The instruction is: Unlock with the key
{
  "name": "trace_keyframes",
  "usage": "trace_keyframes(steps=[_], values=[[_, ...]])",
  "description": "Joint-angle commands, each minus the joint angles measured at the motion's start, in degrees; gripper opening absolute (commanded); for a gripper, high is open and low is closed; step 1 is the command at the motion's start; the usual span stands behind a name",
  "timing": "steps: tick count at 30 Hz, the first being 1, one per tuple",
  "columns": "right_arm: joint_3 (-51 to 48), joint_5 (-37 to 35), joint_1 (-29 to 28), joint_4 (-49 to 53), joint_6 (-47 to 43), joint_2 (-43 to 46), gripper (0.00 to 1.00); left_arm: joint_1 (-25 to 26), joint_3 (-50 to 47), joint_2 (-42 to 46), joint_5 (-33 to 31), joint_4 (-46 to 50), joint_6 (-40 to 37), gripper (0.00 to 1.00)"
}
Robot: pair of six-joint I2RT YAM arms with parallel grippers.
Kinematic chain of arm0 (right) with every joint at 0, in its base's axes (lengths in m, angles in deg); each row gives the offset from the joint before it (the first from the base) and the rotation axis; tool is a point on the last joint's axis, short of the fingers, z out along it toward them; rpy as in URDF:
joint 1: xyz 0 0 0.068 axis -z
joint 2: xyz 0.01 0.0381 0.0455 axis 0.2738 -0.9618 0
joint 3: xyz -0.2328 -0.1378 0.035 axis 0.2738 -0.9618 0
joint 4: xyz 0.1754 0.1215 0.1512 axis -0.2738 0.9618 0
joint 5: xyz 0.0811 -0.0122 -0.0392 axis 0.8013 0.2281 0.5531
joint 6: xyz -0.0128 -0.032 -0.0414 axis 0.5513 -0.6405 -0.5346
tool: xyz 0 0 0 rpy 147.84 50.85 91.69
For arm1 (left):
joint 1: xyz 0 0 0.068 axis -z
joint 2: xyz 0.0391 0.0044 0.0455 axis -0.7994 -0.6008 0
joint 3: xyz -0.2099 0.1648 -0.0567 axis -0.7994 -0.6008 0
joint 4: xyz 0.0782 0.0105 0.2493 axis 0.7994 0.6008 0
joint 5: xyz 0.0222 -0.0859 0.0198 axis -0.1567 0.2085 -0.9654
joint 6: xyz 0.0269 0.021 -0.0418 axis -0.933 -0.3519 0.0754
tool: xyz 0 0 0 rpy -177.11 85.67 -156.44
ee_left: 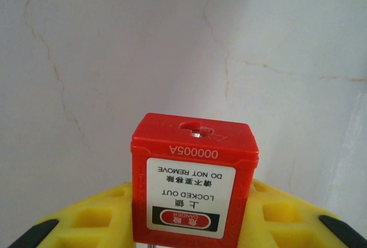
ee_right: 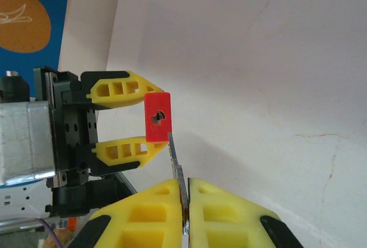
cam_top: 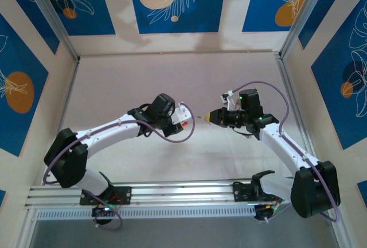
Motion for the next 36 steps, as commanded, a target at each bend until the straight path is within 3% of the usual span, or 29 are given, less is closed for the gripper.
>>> trace_keyframes(steps=[1,15,36], values=[[1.94,-1.83,-2.29,3.22,-3.09,0.2,0.09,0.84,-0.35,1.96,4.38,-1.69,-1.0,0.23],[2.36,-0.45,-4.56,2.48,-3.63,-0.86,0.09,6.11,-5.59,6.71,-4.51,-6.27,-6.86,0.22],[0.6,1.05,-7.52,0.44,-3.33,-2.83,0.09,6.38,-5.02,5.56,-6.29,-6.04,-7.94,0.19]])
